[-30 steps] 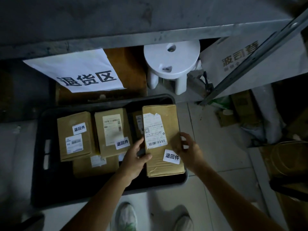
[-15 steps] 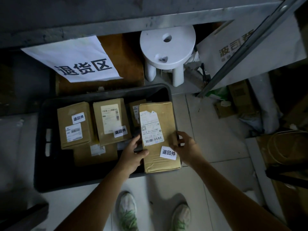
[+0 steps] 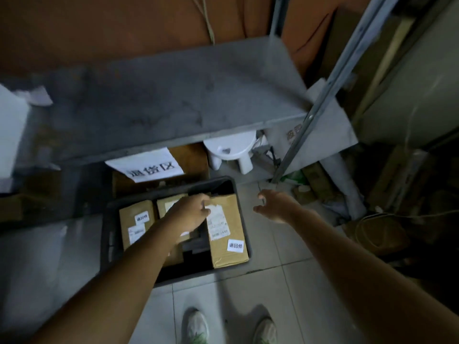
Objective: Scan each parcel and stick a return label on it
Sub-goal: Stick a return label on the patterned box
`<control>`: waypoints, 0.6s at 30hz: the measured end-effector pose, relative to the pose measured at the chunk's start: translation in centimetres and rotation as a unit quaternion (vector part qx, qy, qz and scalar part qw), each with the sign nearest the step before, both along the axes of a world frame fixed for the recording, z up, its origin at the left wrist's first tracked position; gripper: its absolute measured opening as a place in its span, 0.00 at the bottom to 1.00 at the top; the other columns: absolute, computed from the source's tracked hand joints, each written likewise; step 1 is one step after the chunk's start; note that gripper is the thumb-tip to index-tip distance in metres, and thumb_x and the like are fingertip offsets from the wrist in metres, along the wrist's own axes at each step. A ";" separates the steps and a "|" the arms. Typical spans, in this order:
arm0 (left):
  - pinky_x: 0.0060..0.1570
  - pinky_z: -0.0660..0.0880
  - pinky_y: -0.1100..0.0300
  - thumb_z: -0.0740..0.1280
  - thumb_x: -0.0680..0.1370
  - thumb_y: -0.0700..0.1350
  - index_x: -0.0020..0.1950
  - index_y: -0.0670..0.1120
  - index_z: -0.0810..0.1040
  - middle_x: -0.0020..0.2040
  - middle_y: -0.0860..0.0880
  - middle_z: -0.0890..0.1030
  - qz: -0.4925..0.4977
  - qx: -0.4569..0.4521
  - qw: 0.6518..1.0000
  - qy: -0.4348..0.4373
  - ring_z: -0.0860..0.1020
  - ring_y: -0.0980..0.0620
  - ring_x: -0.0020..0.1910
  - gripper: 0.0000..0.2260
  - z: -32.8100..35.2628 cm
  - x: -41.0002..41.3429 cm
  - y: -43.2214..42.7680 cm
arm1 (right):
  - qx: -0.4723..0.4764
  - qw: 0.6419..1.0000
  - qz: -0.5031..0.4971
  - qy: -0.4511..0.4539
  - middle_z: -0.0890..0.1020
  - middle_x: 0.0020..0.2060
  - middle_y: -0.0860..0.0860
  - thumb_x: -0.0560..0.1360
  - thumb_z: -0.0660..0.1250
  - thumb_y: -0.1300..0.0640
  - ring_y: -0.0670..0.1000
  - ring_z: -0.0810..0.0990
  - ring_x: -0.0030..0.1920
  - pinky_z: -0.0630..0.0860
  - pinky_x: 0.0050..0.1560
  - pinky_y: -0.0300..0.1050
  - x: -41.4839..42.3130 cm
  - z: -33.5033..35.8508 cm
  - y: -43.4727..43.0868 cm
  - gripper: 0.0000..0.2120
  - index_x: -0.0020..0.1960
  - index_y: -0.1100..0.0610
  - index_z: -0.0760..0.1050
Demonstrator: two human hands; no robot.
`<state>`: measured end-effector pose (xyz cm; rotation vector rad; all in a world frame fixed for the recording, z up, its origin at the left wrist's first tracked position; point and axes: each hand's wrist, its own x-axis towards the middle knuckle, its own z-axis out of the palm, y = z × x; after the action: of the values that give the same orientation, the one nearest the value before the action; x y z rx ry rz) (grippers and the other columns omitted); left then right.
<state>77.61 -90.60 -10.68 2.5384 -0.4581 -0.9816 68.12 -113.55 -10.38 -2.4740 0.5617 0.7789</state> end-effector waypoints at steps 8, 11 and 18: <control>0.59 0.74 0.56 0.66 0.78 0.51 0.68 0.53 0.73 0.65 0.46 0.78 -0.150 -0.001 0.979 -0.139 0.78 0.45 0.60 0.19 22.1 2.8 -6.7 | -0.067 0.994 -0.047 -0.070 0.76 0.67 0.57 0.79 0.65 0.45 0.59 0.75 0.66 0.72 0.65 0.50 -2.0 23.5 -5.2 0.24 0.71 0.55 0.70; 0.58 0.72 0.56 0.65 0.79 0.52 0.72 0.52 0.69 0.68 0.46 0.74 -0.197 -0.023 0.966 -0.165 0.75 0.45 0.63 0.21 29.6 2.3 -11.0 | -0.110 0.987 -0.076 -0.088 0.75 0.67 0.57 0.81 0.62 0.46 0.58 0.75 0.65 0.71 0.62 0.48 -5.1 31.3 -7.7 0.25 0.73 0.55 0.66; 0.55 0.76 0.52 0.65 0.80 0.52 0.71 0.53 0.70 0.63 0.45 0.76 -0.319 -0.092 0.920 -0.210 0.77 0.45 0.56 0.20 42.3 -5.2 -22.0 | -0.185 0.947 -0.222 -0.137 0.77 0.63 0.58 0.79 0.63 0.51 0.59 0.75 0.63 0.72 0.60 0.50 -17.7 44.8 -13.1 0.19 0.67 0.57 0.73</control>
<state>72.38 -112.63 31.66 2.4505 -1.4974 -0.5197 50.45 -126.68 34.38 -2.5692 1.1899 0.1555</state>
